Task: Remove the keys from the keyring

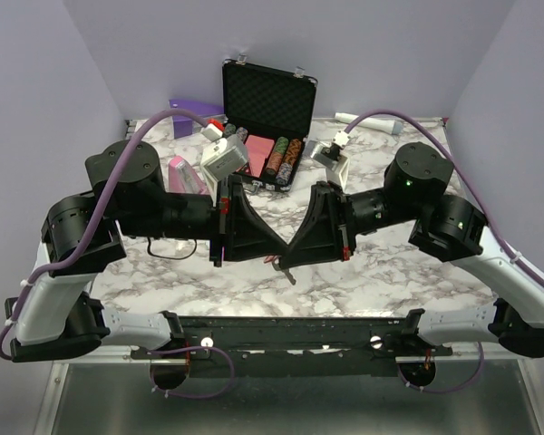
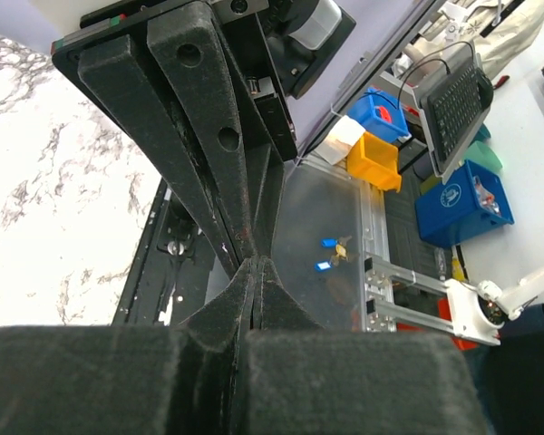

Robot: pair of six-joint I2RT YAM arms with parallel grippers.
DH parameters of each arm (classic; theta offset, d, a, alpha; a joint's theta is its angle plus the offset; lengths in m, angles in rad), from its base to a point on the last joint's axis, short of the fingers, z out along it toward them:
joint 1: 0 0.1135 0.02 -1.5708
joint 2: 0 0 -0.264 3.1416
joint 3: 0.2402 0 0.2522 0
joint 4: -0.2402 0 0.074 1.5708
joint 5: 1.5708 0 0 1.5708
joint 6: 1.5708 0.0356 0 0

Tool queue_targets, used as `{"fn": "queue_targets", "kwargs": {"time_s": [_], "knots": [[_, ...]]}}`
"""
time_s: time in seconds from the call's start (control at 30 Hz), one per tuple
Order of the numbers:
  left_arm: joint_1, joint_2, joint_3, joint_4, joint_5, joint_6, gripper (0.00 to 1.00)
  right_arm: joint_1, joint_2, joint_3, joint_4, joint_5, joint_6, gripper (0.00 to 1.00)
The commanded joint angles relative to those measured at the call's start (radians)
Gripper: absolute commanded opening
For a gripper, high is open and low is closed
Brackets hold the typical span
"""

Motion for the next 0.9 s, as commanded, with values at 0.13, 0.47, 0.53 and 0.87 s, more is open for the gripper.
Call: {"fn": "queue_targets", "kwargs": {"time_s": [0.13,0.47,0.53,0.87], "knots": [[-0.007,0.105,0.021,0.022,0.103,-0.002,0.00,-0.001,0.044,0.013,0.021,0.076,-0.024,0.01],[-0.001,0.134,-0.006,0.054,0.145,-0.032,0.00,-0.001,0.049,0.018,0.064,0.029,-0.001,0.01],[-0.003,0.137,-0.016,0.082,0.168,-0.050,0.00,-0.001,0.050,0.023,0.057,0.029,-0.006,0.01],[-0.003,0.110,-0.131,0.188,0.234,-0.113,0.00,-0.001,0.050,0.027,0.067,0.053,-0.015,0.01]]}}
